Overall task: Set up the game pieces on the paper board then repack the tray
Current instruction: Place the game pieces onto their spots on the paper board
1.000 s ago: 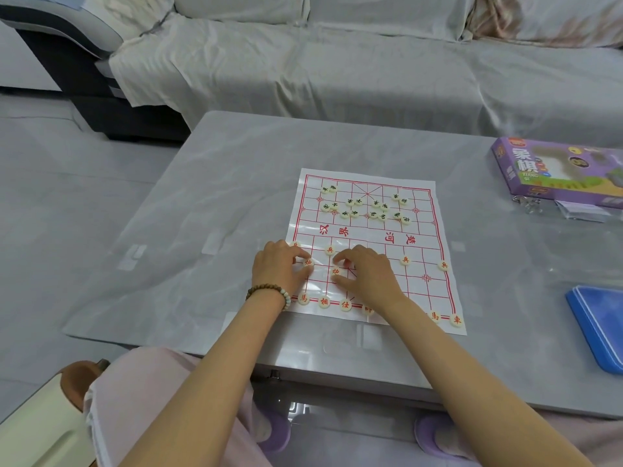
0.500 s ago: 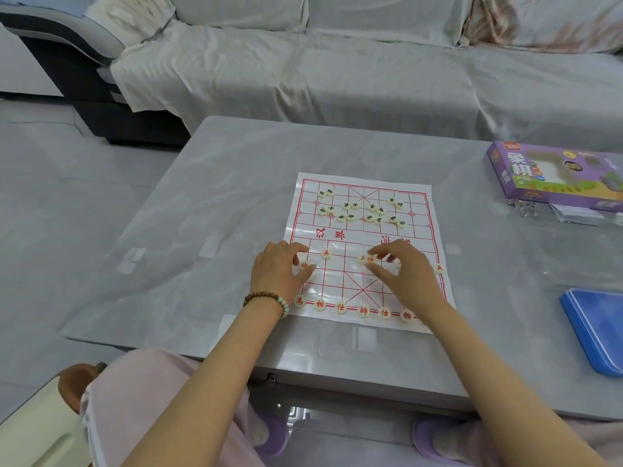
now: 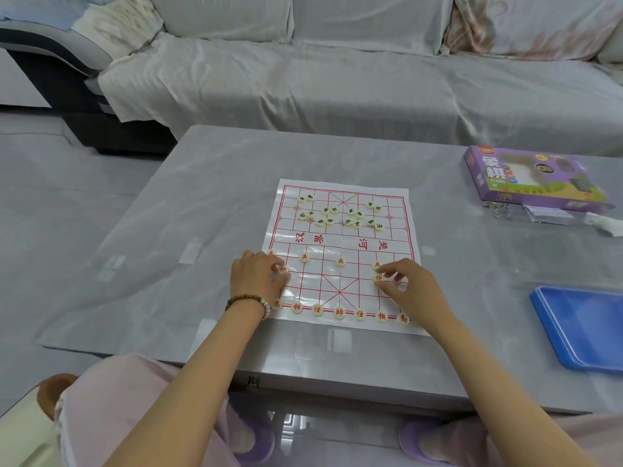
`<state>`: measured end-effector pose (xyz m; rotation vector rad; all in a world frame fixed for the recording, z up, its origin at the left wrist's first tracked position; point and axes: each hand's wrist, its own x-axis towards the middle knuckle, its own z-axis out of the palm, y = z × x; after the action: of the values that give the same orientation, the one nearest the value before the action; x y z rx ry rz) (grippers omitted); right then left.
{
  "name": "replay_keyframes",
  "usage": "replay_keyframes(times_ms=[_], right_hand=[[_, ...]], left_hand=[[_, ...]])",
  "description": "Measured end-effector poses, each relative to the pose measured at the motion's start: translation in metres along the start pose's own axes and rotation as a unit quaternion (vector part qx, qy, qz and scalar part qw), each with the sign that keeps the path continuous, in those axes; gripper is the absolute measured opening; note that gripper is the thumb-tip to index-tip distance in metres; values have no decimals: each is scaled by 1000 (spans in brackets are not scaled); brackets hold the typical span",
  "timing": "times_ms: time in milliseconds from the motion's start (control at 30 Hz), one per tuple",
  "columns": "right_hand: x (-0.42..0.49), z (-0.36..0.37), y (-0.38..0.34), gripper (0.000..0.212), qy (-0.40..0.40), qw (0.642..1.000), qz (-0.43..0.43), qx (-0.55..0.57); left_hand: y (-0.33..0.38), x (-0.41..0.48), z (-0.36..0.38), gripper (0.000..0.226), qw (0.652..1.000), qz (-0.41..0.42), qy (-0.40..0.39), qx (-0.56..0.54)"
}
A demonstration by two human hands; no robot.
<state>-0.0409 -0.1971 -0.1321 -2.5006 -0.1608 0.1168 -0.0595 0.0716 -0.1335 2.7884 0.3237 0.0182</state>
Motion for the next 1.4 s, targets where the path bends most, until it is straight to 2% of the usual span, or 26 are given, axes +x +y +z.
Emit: replay_keyframes(times_ms=[400,533,600,733,867,1133,1400], right_hand=[[1,7,-7,21,-8,1000,-16,13],[2,-4,0,23,11,1000,-17,-7],[3,-12,9,22,26,999,-10,-19],[3,-20,30,23,36,997,-11,-71],[2,-16,35,25,19,994,-16,-105],[7,-10,37,26,4,992,-18,-122],[7,-7,38,23,19,996,-1,-86]], left_hand=[[3,0,-1,33,1000,-7,3,5],[9,-9,-5,46,997,-20,68,-35],[22,-18,-3,43,995,18,80,-62],[58,-35,16,46,987,152,-16,-39],[74,-42,32,54,973,212,-87,15],[73,-43,44,53,972,206,-110,31],[70,-42,46,53,970,211,-114,26]])
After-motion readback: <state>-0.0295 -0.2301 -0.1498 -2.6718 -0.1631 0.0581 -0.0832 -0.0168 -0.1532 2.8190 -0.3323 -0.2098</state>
